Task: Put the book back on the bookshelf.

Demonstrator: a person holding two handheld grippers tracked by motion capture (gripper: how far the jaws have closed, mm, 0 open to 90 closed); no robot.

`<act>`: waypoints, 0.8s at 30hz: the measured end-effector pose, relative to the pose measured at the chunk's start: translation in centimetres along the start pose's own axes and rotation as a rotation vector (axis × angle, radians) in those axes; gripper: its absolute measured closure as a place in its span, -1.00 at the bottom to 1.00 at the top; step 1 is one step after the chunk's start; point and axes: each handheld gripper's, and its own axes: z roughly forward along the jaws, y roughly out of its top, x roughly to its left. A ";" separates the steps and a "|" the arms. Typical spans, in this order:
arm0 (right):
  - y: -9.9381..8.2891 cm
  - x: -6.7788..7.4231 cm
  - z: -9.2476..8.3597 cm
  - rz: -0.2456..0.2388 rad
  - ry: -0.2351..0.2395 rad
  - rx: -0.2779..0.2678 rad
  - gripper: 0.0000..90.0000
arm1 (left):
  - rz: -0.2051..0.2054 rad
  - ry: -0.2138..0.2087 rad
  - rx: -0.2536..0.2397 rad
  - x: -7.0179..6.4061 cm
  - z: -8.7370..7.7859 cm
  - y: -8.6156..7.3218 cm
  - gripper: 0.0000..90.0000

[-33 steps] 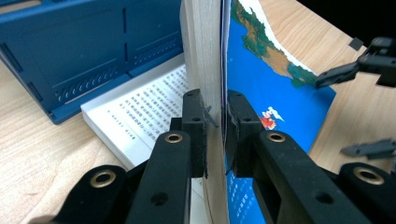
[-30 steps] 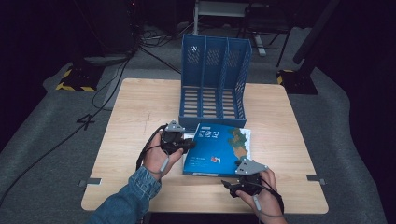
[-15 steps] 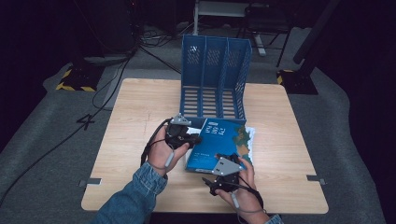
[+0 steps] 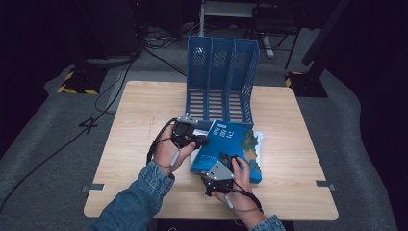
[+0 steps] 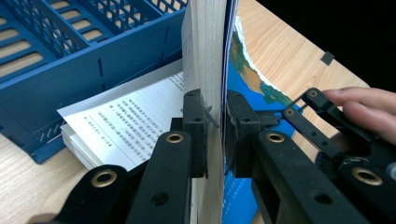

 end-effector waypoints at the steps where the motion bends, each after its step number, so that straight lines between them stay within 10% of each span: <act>1: 0.0 -0.1 0.2 0.001 -0.007 -0.003 -1.00 | 0.000 -0.003 -0.001 0.0 0.1 0.0 0.79; 16: -1.1 0.1 2.5 -0.136 -0.112 0.020 -1.00 | -0.049 -0.010 0.026 1.0 1.2 -0.6 0.79; 24: -2.3 -0.1 3.3 -0.165 -0.135 -0.055 -1.00 | -0.069 -0.015 0.031 1.4 1.5 -0.7 0.79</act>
